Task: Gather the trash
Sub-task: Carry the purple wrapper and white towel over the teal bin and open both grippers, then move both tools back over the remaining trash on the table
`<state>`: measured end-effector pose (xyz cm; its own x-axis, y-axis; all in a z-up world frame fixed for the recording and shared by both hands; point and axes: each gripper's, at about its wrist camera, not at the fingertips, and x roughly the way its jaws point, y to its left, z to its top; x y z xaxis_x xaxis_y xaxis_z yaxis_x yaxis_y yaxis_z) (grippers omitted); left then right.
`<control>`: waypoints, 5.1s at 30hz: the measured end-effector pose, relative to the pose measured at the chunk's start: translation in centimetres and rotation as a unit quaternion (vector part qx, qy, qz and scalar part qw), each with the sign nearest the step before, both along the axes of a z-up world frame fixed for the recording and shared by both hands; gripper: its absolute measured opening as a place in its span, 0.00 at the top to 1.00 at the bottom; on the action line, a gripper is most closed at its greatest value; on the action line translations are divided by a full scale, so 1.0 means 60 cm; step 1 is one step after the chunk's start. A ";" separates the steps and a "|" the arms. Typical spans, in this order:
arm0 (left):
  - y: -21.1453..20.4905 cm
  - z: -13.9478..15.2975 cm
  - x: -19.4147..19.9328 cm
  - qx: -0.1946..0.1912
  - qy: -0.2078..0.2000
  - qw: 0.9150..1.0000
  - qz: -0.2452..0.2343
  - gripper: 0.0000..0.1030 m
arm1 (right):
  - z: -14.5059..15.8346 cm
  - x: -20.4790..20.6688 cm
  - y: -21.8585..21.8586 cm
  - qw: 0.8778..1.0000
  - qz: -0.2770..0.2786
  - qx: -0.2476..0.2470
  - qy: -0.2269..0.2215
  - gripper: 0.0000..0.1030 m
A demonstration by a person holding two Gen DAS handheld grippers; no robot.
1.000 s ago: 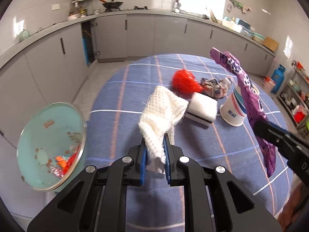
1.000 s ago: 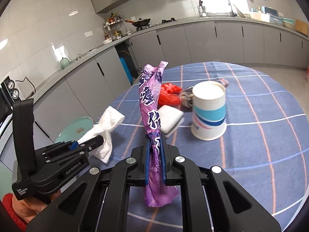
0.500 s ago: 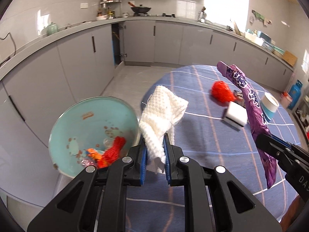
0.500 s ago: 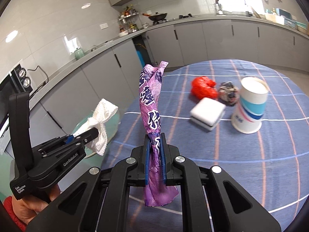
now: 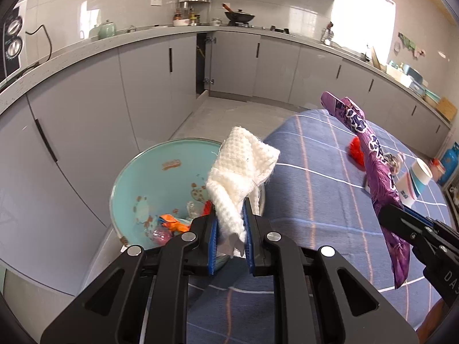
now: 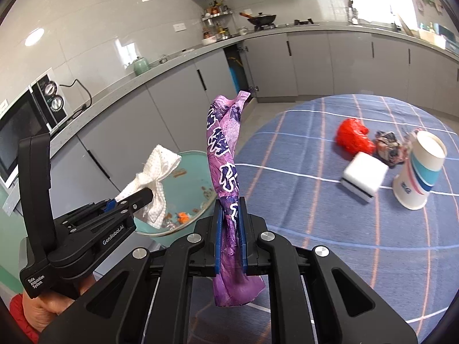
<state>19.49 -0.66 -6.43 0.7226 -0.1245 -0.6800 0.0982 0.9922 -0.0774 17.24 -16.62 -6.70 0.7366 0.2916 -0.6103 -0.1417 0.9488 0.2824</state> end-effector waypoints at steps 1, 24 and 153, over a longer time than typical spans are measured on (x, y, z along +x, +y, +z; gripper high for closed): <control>0.004 0.000 0.001 -0.001 0.000 1.000 0.002 0.85 | 0.000 0.002 0.003 1.000 0.002 0.000 0.000 0.89; 0.103 -0.029 0.014 -0.022 0.019 0.997 0.068 0.85 | -0.013 0.034 0.084 0.999 0.045 0.002 0.020 0.89; -0.003 -0.090 -0.006 0.026 0.072 0.995 0.057 0.06 | -0.057 -0.029 -0.046 0.993 -0.114 -0.035 0.004 0.16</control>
<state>19.13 -0.83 -11.81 0.6243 -0.0097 -0.7811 -0.0239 0.9992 -0.0315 15.52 -19.35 -10.14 0.7735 0.0753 -0.6293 0.0804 0.9732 0.2154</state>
